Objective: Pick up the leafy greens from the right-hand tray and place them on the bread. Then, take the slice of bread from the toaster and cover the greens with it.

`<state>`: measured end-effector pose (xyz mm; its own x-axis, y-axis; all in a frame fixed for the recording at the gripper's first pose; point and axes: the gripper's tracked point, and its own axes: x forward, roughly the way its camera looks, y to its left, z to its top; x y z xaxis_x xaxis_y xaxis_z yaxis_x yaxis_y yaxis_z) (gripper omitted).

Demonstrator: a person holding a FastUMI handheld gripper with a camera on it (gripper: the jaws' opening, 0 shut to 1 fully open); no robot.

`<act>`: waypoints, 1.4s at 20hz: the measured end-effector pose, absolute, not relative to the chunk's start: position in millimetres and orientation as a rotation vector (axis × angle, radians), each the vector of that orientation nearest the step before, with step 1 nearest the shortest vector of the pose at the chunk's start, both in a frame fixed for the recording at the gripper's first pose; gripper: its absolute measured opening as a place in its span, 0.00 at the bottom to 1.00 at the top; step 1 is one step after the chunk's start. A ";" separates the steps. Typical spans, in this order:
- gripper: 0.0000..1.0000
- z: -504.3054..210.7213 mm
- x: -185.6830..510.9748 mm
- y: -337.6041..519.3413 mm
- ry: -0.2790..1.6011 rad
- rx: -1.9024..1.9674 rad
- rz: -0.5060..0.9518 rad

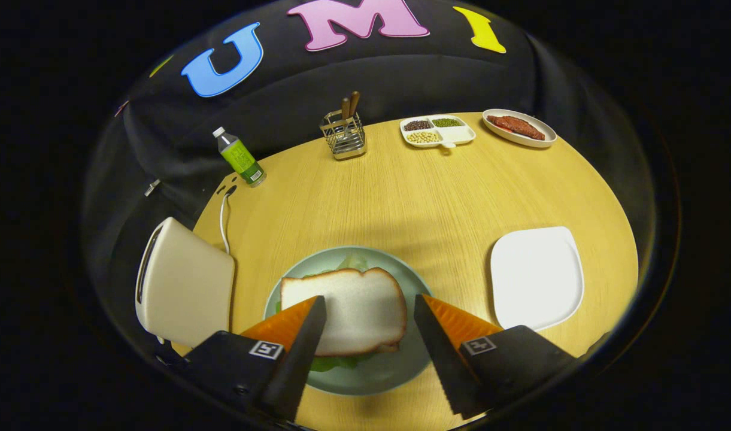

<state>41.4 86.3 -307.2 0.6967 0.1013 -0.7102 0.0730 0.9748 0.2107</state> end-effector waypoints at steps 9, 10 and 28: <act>0.99 -170.4 35.5 35.6 0.463 0.068 -0.055; 0.99 -150.6 32.7 33.6 0.419 0.062 -0.057; 0.98 22.5 -13.0 -33.0 0.013 -0.063 -0.044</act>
<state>-13.0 -33.0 22.5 0.9990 -0.0441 -0.0120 0.0432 0.9970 -0.0636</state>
